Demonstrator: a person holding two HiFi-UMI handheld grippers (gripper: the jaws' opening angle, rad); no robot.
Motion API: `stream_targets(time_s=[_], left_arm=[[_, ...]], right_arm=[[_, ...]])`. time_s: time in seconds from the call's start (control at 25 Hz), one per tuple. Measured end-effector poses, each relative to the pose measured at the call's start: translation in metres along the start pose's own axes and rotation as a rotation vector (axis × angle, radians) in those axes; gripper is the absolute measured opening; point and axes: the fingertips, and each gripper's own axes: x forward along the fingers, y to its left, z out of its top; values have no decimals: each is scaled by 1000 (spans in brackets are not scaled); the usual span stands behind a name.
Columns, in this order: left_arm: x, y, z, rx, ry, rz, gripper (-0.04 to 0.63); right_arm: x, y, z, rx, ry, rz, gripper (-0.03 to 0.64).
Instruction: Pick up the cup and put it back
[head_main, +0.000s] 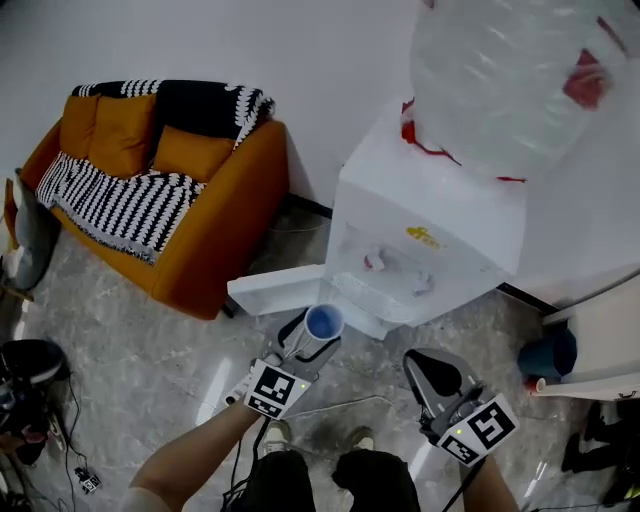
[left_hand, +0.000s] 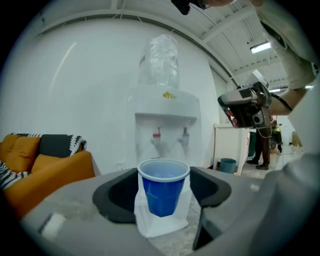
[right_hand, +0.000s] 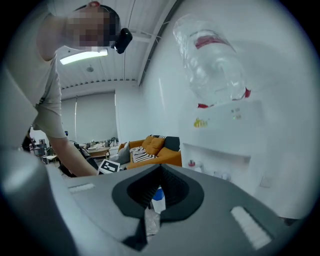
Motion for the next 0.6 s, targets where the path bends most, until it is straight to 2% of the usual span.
stream_targets(time_s=[0.16,0.36,0.6], left_arm=[[-35,9,77,-26,-22,23,334],[-72,17,160,-30,-24,18,334],[-118,28,244,-63,-19,46,334]], right_arm=[[-22,15,79,-16,-14,-20,3],[-47,44,186,-42,-95,-25,3],[-70,76,276,-84,-130,-17,3]])
